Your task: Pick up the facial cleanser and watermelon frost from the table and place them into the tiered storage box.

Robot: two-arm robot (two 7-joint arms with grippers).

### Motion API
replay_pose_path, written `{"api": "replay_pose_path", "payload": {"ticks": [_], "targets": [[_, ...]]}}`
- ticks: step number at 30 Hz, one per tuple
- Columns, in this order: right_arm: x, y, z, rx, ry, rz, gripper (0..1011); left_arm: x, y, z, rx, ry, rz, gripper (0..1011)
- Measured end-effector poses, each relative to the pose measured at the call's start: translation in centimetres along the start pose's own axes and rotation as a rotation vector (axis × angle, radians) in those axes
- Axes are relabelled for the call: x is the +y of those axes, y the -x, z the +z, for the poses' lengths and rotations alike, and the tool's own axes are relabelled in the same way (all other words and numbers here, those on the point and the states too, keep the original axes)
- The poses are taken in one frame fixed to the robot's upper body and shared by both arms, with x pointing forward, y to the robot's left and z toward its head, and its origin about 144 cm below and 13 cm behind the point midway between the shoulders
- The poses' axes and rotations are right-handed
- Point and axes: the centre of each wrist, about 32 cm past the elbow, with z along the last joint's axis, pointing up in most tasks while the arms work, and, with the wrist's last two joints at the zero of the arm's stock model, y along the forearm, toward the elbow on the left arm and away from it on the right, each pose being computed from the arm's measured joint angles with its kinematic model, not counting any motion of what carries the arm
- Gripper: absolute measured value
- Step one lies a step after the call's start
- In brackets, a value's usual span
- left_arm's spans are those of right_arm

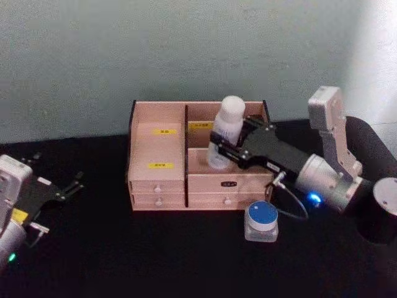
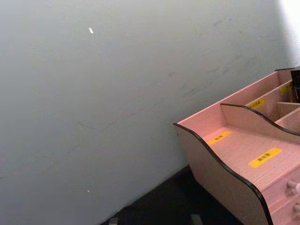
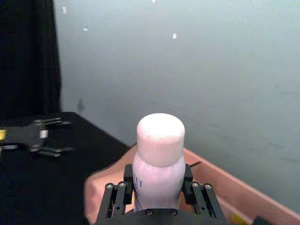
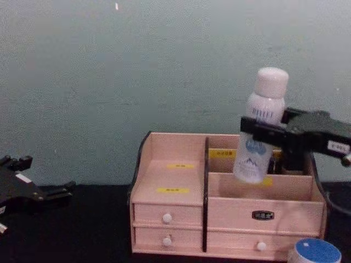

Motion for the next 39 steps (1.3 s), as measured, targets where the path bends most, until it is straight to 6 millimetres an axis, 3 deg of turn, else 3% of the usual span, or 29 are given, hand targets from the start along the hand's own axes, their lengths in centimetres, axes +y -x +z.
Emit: {"api": "replay_pose_path", "payload": {"ticks": [19, 39], "targets": [[4.7, -2.4, -0.2, -0.053, 0.042, -0.092, 594, 0.0, 0.0, 0.0, 0.000, 0.000, 0.000, 1001], [6.3, -2.8, -1.5, -0.043, 0.075, -0.107, 594, 0.0, 0.0, 0.0, 0.000, 0.000, 0.000, 1001]]}}
